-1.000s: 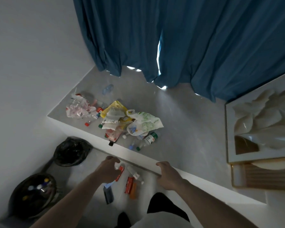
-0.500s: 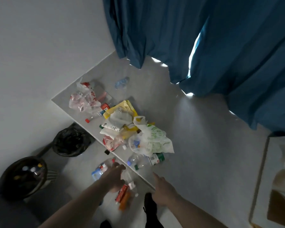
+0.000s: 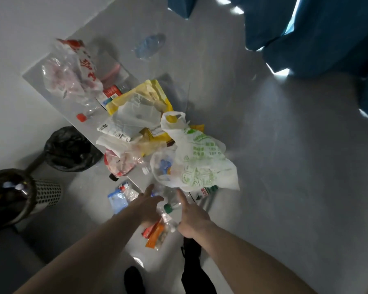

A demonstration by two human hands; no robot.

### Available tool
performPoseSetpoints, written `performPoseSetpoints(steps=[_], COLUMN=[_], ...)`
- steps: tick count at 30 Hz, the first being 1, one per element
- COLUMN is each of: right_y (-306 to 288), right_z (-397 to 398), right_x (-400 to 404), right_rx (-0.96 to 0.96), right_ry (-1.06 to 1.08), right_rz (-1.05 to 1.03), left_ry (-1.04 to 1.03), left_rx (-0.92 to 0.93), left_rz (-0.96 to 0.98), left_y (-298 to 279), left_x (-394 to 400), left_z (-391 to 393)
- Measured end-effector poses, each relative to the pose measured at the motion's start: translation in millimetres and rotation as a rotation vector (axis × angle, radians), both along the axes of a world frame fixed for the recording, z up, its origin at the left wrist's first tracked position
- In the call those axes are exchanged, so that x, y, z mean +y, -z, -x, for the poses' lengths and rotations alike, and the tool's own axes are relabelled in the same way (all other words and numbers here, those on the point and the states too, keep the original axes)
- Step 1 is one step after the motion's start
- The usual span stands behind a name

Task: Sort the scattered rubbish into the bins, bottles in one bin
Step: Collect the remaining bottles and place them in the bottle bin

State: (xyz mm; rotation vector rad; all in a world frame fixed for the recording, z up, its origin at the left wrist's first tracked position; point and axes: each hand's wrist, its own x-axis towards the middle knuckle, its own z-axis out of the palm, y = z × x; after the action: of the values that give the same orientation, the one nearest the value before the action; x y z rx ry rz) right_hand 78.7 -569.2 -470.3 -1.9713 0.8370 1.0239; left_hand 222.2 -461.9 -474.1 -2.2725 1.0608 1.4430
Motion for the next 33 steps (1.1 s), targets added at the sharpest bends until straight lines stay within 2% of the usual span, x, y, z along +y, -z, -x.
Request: performPoseSetpoints(steps=[4, 11, 18, 23, 26, 30, 33], right_y=[7, -3, -90, -135, -159, -150, -190], right_z=[11, 79, 153, 173, 180, 196, 194], right_x=[-8, -27, -40, -31, -32, -38, -37], right_rx=[0.069, 0.119, 0.052, 0.074, 0.049, 0.034, 0.007], right_ry=[0.100, 0.501, 0.711, 0.713, 0.776, 0.818, 0.850], right_rz=[-0.077, -0.119, -0.083, -0.078, -0.132, -0.140, -0.141], left_ry=[-0.036, -0.016, 0.073, 0.092, 0.038, -0.017, -0.041], left_rx=[-0.004, -0.026, 0.042, 0.060, 0.073, 0.078, 0.073], left_rz=[-0.024, 0.000, 0.011, 0.068, 0.194, 0.315, 0.366], left_y=[-2, -61, -155, -205, -229, -255, -272], left_x=[-4, -18, -24, -18, -10, 5, 17], left_z=[8, 43, 82, 108, 118, 125, 129])
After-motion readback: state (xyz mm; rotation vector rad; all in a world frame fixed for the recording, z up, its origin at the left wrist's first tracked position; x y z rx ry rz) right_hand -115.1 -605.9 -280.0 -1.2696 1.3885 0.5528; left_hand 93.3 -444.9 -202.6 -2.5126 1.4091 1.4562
